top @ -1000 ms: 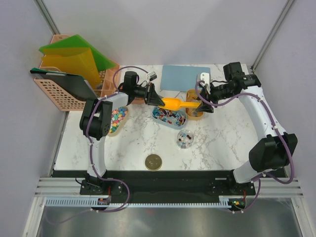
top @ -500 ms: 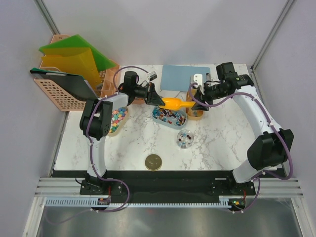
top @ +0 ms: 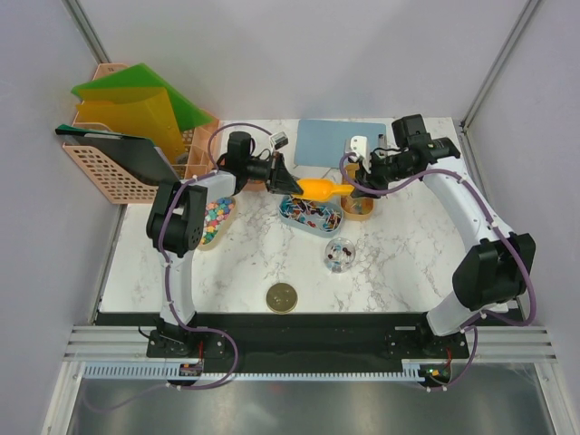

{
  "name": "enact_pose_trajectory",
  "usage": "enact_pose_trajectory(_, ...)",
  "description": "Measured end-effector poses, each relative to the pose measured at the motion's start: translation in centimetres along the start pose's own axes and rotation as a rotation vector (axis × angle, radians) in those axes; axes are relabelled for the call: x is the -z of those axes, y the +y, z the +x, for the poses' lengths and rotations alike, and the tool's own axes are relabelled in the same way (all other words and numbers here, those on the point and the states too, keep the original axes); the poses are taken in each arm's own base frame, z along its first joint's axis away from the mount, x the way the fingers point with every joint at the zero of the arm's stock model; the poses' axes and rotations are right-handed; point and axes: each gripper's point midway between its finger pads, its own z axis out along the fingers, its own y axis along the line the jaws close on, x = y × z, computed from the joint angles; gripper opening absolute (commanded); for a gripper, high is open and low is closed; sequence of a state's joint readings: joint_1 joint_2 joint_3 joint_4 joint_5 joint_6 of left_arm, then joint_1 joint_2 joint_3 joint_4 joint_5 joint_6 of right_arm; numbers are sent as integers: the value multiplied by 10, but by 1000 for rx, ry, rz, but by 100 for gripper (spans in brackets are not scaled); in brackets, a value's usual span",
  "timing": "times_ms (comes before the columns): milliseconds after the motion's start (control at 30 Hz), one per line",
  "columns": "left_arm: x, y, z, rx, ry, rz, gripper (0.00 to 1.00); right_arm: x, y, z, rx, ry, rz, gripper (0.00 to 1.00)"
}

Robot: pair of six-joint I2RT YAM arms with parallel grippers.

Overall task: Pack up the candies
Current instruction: Adjust the spatula.

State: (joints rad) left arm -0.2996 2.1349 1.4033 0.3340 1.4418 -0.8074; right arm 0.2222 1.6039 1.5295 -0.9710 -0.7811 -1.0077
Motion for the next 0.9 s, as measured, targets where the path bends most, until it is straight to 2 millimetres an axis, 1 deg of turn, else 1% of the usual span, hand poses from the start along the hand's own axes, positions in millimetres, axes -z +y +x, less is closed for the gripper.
enact_pose_trajectory(67,0,0,1,5,1,1,21,-1,0,0,2,3,0,0)
enact_pose_trajectory(133,1,-1,1,2,4,5,26,-1,-1,1,4,10,5,0)
enact_pose_trajectory(167,1,-1,1,-3,5,7,30,-1,-1,2,3,16,7,0)
enact_pose_trajectory(300,2,-2,-1,-24,2,10,35,4,-1,9,17,66,24,0)
enact_pose_trajectory(367,2,0,-2,-30,4,14,39,10,1,15,32,101,31,0)
enact_pose_trajectory(433,2,4,-6,-38,8,19,41,22,4,21,42,138,43,0)
enact_pose_trajectory(467,0,7,-7,-37,14,23,44,30,5,26,40,157,51,0)
enact_pose_trajectory(567,-8,18,-15,-26,25,26,46,50,5,36,31,195,80,0)
enact_pose_trajectory(633,-21,25,-21,-16,36,2,49,60,4,41,31,226,97,0)
enact_pose_trajectory(700,-41,34,-34,-83,29,-86,49,65,5,44,35,251,95,0)
enact_pose_trajectory(767,-61,41,-41,-183,34,-202,47,68,7,46,28,278,85,0)
enact_pose_trajectory(833,-70,48,-47,-284,42,-313,45,69,4,47,19,304,74,0)
enact_pose_trajectory(867,-72,54,-47,-332,53,-370,42,70,1,47,11,320,66,0)
enact_pose_trajectory(900,-70,60,-46,-367,65,-428,39,69,-3,47,11,331,65,0)
